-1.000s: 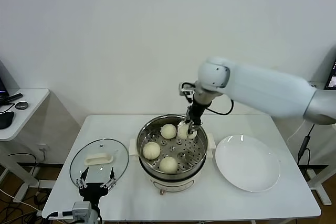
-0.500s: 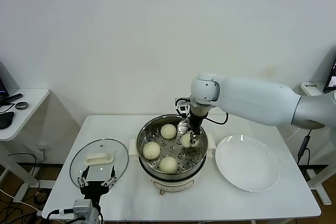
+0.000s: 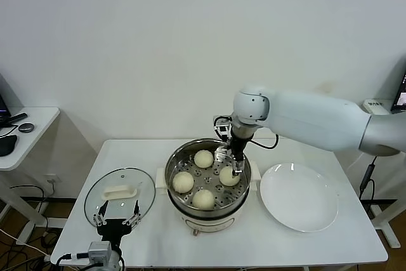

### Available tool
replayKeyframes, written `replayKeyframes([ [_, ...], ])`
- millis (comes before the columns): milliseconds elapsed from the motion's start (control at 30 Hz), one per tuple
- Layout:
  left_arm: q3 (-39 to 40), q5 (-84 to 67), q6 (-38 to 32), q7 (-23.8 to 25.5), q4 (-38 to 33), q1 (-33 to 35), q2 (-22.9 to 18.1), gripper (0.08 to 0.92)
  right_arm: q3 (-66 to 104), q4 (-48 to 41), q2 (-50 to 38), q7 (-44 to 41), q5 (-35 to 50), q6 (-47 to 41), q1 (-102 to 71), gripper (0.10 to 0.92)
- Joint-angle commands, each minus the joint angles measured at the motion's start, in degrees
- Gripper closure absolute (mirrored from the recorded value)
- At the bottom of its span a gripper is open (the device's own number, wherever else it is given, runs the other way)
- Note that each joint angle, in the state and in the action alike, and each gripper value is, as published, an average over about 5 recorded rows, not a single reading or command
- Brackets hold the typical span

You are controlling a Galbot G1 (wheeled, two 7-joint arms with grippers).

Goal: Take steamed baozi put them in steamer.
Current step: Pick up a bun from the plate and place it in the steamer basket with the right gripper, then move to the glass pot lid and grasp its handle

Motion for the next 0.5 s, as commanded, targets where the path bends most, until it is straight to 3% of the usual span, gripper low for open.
replayKeyframes([
  [33,-0.6,-0.1,-0.3,0.1,-0.9,0.7,-0.2,0.177,11.3,2.2,-7.7,1.2,3.0,1.5,-1.5,0.203],
  [300,-2.0,-4.1,-4.4,-0.8,-0.8,1.6,-0.6,0.177,38.8,6.6,-21.3,15.9,14.3,6.5,-15.4,0.203],
  [500,-1.8,-4.5,-9.3,-1.2,-0.8,2.6,-0.4,0.177,67.2,10.5,-28.2,35.3,18.3,16.8,-44.2,0.203],
])
